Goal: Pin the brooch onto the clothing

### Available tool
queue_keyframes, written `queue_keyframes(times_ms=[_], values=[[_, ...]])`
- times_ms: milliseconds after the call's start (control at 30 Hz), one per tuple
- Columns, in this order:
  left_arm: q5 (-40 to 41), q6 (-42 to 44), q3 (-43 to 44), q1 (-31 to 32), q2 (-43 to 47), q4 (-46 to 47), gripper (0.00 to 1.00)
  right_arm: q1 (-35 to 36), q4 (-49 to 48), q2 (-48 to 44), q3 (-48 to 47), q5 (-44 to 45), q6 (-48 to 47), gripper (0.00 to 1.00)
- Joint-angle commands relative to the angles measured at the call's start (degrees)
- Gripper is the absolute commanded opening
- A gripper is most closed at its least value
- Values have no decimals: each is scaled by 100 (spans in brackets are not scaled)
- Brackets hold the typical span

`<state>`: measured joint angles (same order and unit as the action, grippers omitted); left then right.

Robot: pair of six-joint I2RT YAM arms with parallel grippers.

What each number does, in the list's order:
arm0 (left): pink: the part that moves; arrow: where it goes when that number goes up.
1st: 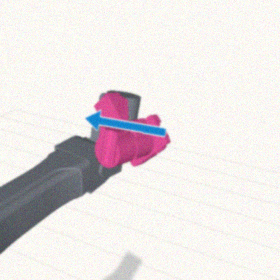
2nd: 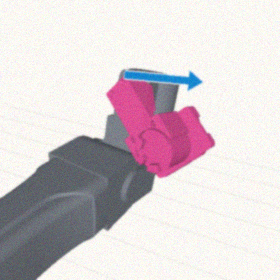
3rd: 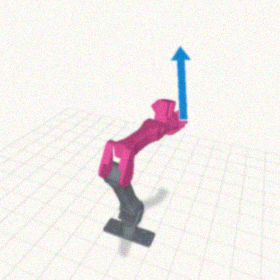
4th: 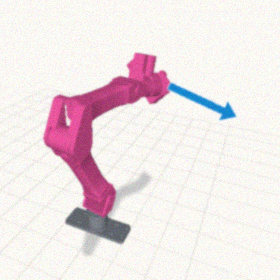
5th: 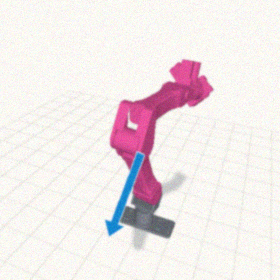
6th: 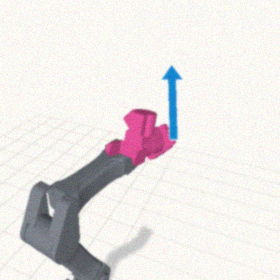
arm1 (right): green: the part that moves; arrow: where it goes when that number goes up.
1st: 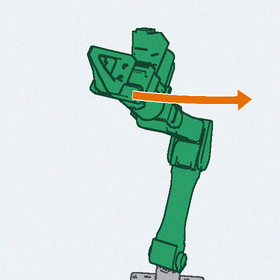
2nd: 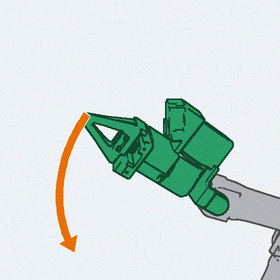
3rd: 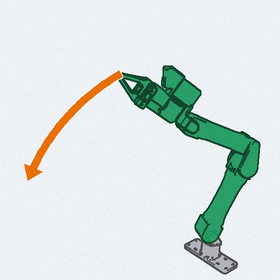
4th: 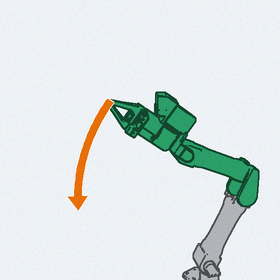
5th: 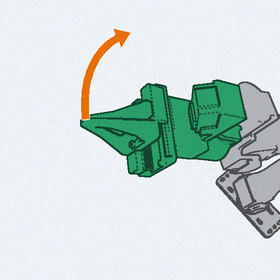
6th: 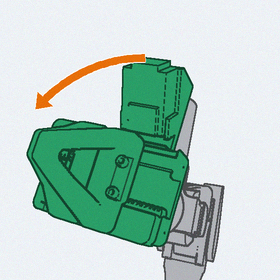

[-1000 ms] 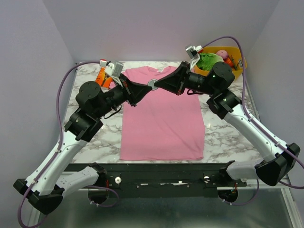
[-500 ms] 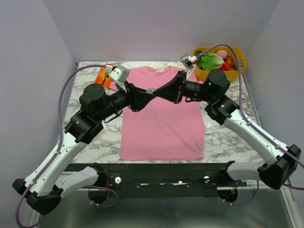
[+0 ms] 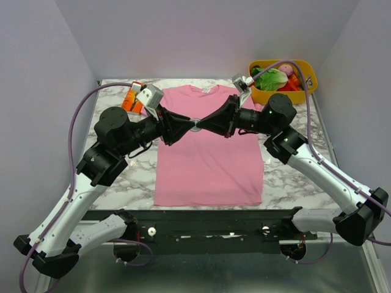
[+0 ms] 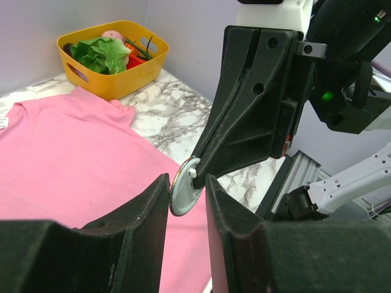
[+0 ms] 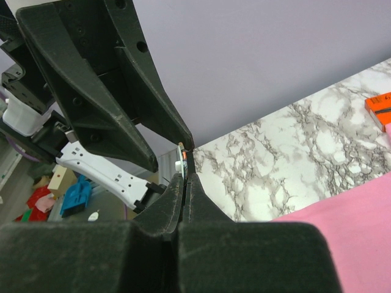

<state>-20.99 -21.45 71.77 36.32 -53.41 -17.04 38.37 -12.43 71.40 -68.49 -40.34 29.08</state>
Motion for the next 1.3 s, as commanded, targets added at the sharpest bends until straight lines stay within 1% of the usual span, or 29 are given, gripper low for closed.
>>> queue_keyframes(times_ms=[0,200,333,467,500,533,600,733,800,867,900,933,1000,1033,1100,1200,1233,1267], values=[[-282,106,145,-46,111,-107,35,30,-155,-170,90,-9,1,1],[-511,1,162,-54,-38,-54,29,30,-190,-187,99,-27,27,1],[-546,1,162,-54,-108,-63,20,30,-199,-214,116,-18,36,1],[-529,9,180,-54,-152,-72,18,30,-216,-214,125,0,36,1],[-502,18,197,-54,-179,-80,18,30,-225,-214,125,-9,36,1],[-485,27,197,-54,-187,-133,25,30,-234,-214,125,-18,36,1],[-450,53,206,-54,-179,-151,32,30,-234,-222,108,-27,36,1],[-353,115,215,-72,-188,-229,38,30,-251,-223,99,-62,36,1],[-327,141,224,-90,-205,-265,40,30,-243,-240,99,-53,28,1],[-318,133,224,-125,-205,-300,39,30,-252,-249,116,-53,19,1],[-326,133,215,-133,-196,-300,38,39,-260,-266,116,-62,19,1],[-326,141,206,-142,-196,-274,33,30,-260,-258,116,-71,10,1],[-362,133,197,-151,-188,-256,28,39,-269,-267,125,-79,19,1],[-388,124,180,-160,-188,-204,24,30,-269,-267,125,-88,1,1],[-467,124,162,-160,-179,-160,22,30,-260,-249,125,-97,-8,1],[-581,124,180,-169,-205,-107,7,39,-164,-196,108,-45,-69,1],[-573,115,197,-169,-205,-107,0,30,-138,-188,108,-10,-87,1],[-546,106,206,-169,-205,-115,0,30,-76,-153,108,17,-104,1]])
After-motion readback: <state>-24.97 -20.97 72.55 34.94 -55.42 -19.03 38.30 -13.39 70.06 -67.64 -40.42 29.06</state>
